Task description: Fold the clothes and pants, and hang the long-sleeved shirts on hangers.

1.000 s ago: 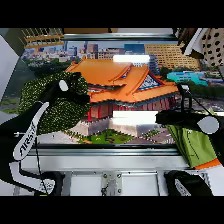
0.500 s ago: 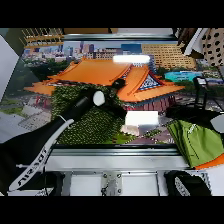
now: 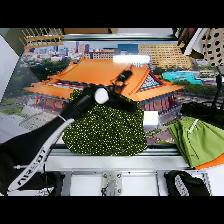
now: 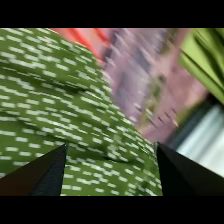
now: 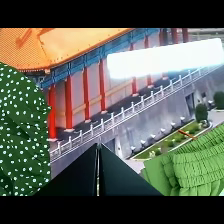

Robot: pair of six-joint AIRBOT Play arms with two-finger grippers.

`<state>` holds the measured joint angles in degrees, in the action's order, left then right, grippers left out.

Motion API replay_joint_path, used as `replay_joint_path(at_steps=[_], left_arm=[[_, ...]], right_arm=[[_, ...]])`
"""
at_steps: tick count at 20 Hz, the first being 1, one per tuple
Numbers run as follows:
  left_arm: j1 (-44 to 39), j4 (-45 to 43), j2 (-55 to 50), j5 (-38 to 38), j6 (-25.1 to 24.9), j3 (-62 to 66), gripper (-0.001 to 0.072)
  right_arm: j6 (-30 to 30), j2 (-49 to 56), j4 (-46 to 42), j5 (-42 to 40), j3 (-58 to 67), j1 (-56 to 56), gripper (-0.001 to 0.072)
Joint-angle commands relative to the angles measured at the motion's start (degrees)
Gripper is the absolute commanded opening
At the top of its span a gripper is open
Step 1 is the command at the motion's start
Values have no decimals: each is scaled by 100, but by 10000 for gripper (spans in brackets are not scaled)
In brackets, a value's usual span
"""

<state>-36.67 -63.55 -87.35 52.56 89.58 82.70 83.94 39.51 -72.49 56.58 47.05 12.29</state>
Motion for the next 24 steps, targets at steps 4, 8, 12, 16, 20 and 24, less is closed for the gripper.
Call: replay_joint_path(at_steps=[4,8,12,16,20,24], left_arm=[[3141,15,-2,122,24,-483,577],[4391,22,-4,-162,24,-1263,578],[4739,63,-111,-671,-39,-1740,579],[4507,66,-820,-223,-179,-1211,579],[4089,70,-1628,258,-175,-260,579],[3825,70,-1919,319,-166,195,577]], right_arm=[[0,90,149,50,4,39,22],[-149,560,588,275,2,35,111],[-796,1471,1241,275,4,33,580],[-1460,2616,1895,81,9,-17,583],[-1523,3630,2050,-581,11,-684,583],[-1526,4203,2520,-1134,20,-1340,583]])
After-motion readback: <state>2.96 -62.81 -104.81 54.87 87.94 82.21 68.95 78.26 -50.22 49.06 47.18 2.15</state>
